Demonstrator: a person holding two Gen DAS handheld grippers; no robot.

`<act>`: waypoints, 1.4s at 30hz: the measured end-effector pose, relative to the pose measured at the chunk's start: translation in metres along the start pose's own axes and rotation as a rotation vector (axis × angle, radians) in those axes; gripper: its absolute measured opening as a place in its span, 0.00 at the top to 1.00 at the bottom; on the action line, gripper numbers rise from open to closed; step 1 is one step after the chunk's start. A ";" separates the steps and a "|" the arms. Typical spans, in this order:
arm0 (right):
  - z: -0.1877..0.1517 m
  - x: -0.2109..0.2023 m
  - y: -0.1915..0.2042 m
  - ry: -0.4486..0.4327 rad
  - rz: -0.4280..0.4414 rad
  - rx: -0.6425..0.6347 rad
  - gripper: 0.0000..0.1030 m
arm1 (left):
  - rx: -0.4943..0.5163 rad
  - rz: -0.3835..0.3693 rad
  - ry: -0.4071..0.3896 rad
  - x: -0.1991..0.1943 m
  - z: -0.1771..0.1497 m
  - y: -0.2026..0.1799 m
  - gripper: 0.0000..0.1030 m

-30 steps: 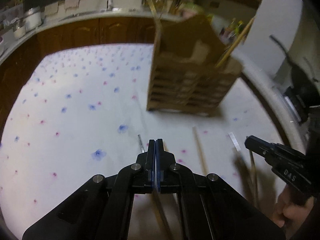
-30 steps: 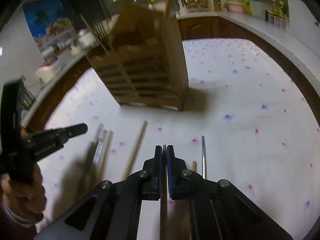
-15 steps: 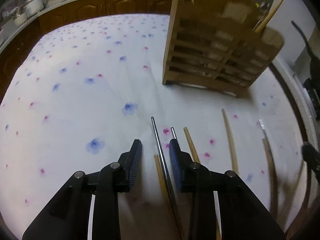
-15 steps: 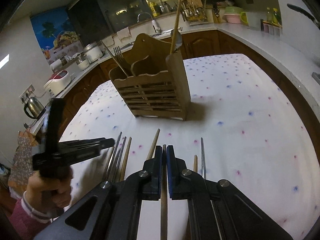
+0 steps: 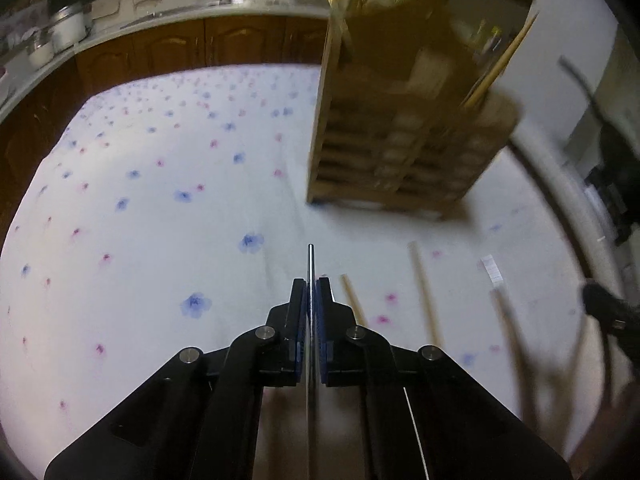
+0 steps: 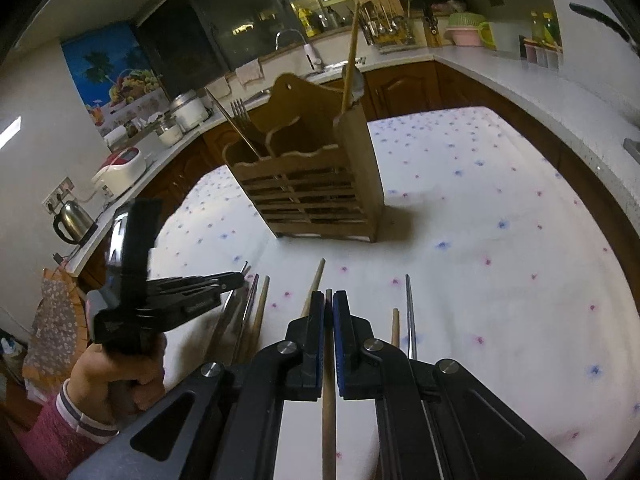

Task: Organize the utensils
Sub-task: 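Lift both held chopsticks and carry them over the wooden holder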

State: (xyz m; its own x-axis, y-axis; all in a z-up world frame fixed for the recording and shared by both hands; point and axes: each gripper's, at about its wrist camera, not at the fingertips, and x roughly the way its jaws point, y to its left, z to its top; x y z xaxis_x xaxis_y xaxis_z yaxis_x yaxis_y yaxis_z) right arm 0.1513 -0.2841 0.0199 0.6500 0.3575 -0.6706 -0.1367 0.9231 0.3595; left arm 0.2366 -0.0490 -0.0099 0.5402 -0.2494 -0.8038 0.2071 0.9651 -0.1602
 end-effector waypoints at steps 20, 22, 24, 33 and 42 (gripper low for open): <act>0.039 -0.063 0.024 -0.181 0.027 -0.049 0.96 | -0.030 -0.143 -0.263 -0.137 0.000 -0.006 0.97; 0.041 -0.064 0.025 -0.187 0.025 -0.052 0.96 | -0.031 -0.143 -0.274 -0.141 0.001 -0.006 0.97; 0.042 -0.065 0.026 -0.191 0.027 -0.051 0.96 | -0.030 -0.145 -0.282 -0.144 0.003 -0.006 0.97; 0.048 -0.068 0.024 -0.208 0.030 -0.054 0.96 | -0.034 -0.139 -0.318 -0.153 0.011 -0.004 0.97; 0.067 -0.075 0.025 -0.258 0.032 -0.057 0.96 | -0.047 -0.132 -0.386 -0.165 0.038 -0.004 0.97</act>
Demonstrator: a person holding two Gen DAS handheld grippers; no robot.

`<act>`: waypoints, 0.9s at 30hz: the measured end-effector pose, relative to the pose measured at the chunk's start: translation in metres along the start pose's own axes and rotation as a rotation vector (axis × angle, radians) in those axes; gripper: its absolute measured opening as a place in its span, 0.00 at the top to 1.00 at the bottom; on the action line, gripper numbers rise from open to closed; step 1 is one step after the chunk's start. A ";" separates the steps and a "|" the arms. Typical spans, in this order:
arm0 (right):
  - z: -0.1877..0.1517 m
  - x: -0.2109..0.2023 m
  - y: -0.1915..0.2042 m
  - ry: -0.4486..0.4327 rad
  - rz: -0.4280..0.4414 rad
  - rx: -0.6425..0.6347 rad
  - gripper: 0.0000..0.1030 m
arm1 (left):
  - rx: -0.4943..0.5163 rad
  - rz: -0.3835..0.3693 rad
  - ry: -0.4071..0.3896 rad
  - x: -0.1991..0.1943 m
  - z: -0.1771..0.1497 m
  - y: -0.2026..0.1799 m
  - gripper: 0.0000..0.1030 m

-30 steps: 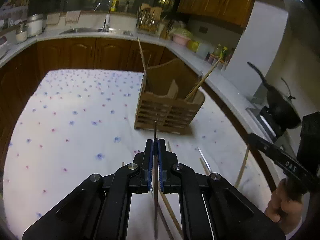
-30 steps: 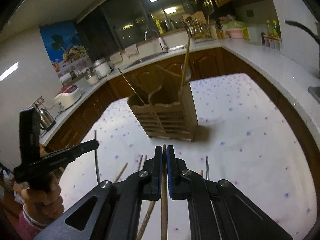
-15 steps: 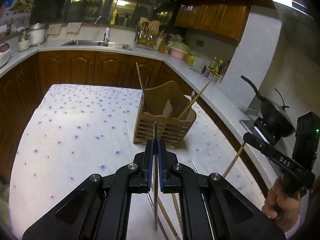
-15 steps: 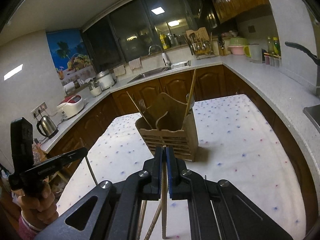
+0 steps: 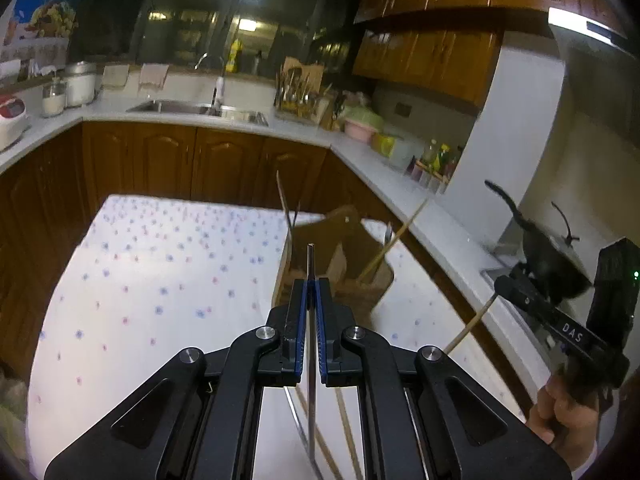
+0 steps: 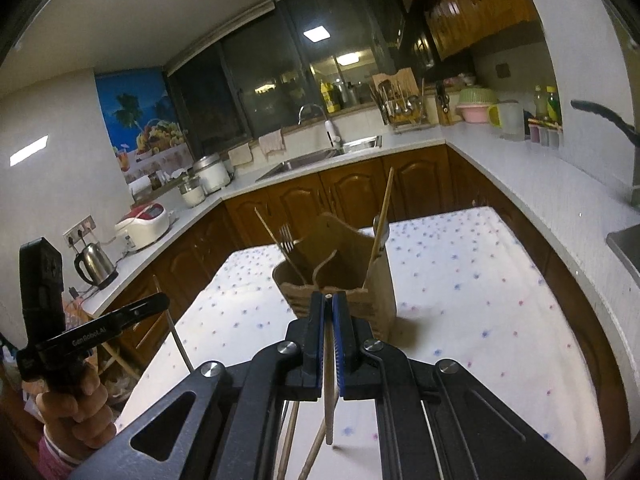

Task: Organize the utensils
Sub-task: 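Lift both held chopsticks and carry them over the wooden holder, then lower the chopsticks into the holder and open both tools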

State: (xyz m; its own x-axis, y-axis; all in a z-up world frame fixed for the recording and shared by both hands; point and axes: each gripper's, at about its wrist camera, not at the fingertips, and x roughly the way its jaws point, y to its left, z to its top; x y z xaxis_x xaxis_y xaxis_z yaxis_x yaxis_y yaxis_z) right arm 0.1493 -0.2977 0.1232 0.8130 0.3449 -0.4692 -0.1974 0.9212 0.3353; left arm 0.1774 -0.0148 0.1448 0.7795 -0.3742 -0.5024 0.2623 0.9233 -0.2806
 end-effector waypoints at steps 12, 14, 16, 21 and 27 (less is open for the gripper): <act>0.085 0.002 -0.005 -0.198 -0.028 0.007 0.96 | 0.009 0.043 -0.213 0.018 0.089 -0.017 0.96; 0.100 0.006 -0.007 -0.229 -0.041 0.013 0.96 | 0.005 0.064 -0.240 0.029 0.099 -0.017 0.96; 0.110 0.013 -0.010 -0.249 -0.050 0.022 0.96 | -0.007 0.085 -0.256 0.043 0.106 -0.016 0.96; 0.119 0.040 -0.020 -0.253 -0.083 0.039 0.96 | -0.066 0.148 -0.271 0.083 0.110 -0.001 0.96; 0.101 0.072 -0.032 -0.218 -0.096 0.057 0.96 | -0.124 0.152 -0.249 0.118 0.089 0.020 0.96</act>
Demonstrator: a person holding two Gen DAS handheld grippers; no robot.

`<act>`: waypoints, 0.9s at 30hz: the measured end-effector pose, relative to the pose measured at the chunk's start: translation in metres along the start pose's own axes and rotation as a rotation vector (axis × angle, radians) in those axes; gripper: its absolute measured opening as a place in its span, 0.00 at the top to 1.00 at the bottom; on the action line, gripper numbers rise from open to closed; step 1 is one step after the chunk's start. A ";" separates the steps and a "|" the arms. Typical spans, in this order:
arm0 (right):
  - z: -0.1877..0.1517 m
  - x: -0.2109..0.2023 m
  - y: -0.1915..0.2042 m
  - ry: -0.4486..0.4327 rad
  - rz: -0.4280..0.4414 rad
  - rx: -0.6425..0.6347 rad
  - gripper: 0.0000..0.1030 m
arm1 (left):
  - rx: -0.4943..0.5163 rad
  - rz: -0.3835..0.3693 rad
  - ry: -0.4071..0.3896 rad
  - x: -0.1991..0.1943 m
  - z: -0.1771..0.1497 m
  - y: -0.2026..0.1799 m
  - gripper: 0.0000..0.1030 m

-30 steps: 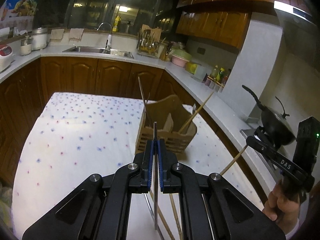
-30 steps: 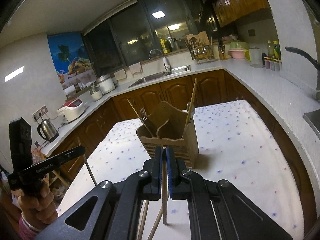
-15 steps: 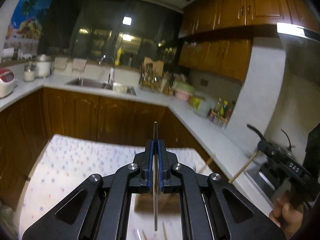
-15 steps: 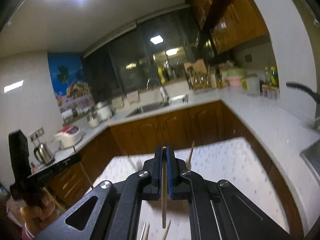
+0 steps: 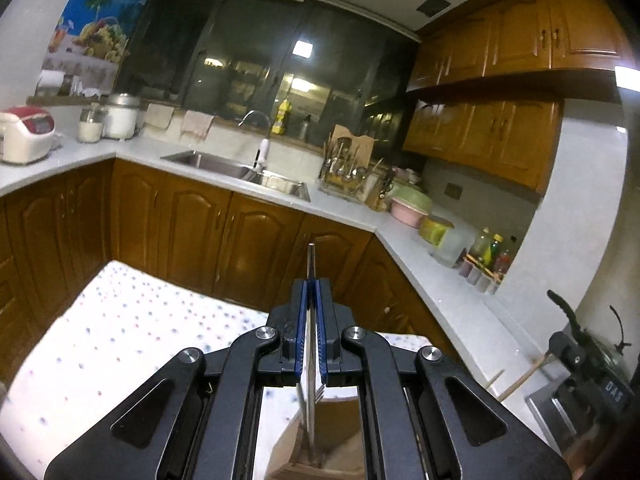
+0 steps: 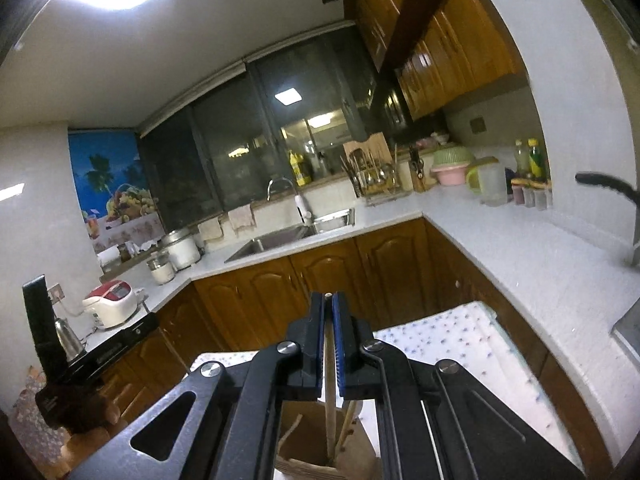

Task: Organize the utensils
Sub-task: 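Lower the chopsticks into the holder and open both tools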

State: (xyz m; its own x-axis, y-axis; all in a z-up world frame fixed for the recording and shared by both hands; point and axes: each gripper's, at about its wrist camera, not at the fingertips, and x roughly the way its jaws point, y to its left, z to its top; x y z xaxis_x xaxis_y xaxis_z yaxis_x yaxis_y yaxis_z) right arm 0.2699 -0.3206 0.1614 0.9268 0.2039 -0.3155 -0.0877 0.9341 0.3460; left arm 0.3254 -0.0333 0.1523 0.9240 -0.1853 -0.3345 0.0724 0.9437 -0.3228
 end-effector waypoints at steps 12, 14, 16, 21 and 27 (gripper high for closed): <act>-0.052 0.030 -0.010 0.116 -0.009 0.009 0.96 | 0.043 -0.024 0.134 0.016 -0.055 0.005 0.95; -0.051 0.029 -0.010 0.121 -0.007 0.015 0.96 | 0.050 -0.023 0.141 0.016 -0.056 0.002 0.95; -0.050 0.030 -0.008 0.127 -0.013 0.011 0.96 | 0.052 -0.025 0.143 0.015 -0.055 0.001 0.95; -0.049 0.030 -0.007 0.133 -0.009 0.021 0.95 | 0.052 -0.025 0.159 0.016 -0.054 0.001 0.95; -0.049 0.027 -0.010 0.141 0.005 0.047 0.85 | 0.022 -0.046 0.193 0.008 -0.047 0.007 0.91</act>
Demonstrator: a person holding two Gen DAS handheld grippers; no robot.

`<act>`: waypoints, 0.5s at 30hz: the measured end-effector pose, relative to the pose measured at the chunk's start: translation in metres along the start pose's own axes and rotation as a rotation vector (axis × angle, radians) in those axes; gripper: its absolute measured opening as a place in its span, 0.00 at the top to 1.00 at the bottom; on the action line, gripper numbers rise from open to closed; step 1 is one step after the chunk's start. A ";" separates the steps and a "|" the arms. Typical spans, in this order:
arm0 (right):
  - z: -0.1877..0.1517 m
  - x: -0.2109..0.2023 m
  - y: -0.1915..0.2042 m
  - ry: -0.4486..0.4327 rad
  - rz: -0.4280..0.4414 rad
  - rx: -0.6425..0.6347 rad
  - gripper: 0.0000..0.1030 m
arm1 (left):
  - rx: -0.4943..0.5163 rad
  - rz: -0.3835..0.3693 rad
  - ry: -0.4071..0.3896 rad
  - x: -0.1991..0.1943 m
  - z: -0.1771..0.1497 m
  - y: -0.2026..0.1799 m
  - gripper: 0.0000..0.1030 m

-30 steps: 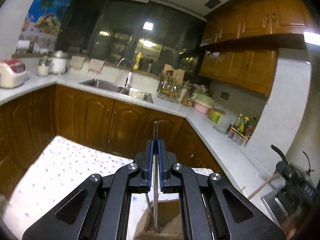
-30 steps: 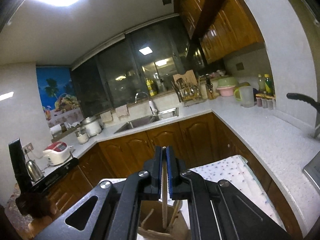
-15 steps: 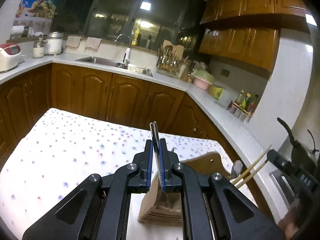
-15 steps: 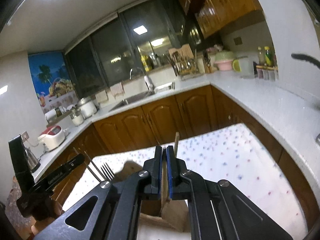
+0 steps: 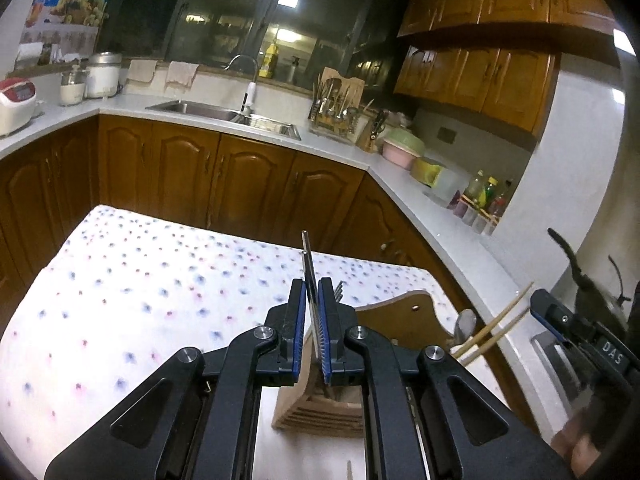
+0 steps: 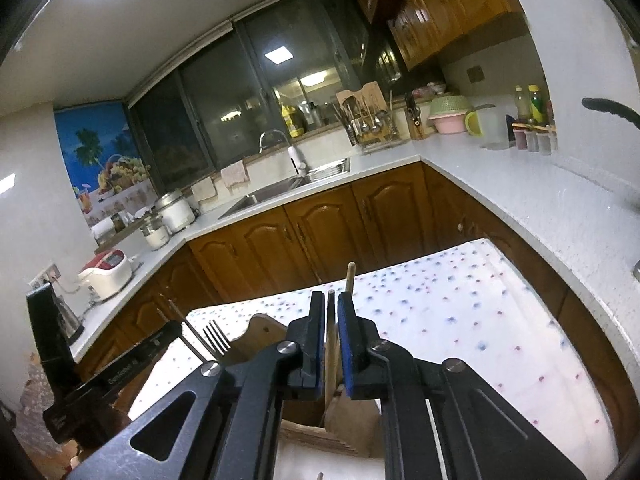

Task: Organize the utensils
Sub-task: 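Lower the chopsticks into the holder and open both tools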

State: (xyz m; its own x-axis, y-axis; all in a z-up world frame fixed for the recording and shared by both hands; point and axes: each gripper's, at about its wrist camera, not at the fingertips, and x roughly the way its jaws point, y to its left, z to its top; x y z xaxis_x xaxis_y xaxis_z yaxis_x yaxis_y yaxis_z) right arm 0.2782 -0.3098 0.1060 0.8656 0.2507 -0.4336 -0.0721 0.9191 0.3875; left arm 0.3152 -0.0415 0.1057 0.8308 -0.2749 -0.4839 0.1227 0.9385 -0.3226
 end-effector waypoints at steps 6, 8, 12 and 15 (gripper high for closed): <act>0.002 -0.035 -0.005 -0.083 0.037 0.033 0.19 | 0.015 0.056 -0.040 -0.040 -0.008 0.007 0.25; -0.003 -0.050 -0.008 -0.103 0.049 0.041 0.08 | 0.024 0.063 -0.037 -0.051 -0.016 0.012 0.25; -0.019 -0.073 -0.013 -0.110 0.050 0.050 0.03 | 0.030 0.091 -0.011 -0.075 -0.040 0.023 0.24; -0.038 -0.086 -0.017 -0.089 0.042 0.054 0.03 | 0.031 0.115 0.009 -0.091 -0.061 0.031 0.24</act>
State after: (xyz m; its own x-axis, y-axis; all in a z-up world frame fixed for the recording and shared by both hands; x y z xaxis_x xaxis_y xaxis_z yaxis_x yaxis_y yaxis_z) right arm 0.1865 -0.3358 0.1055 0.9033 0.2580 -0.3427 -0.0840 0.8899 0.4483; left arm 0.2101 -0.0006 0.0900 0.8353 -0.1665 -0.5240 0.0434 0.9700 -0.2390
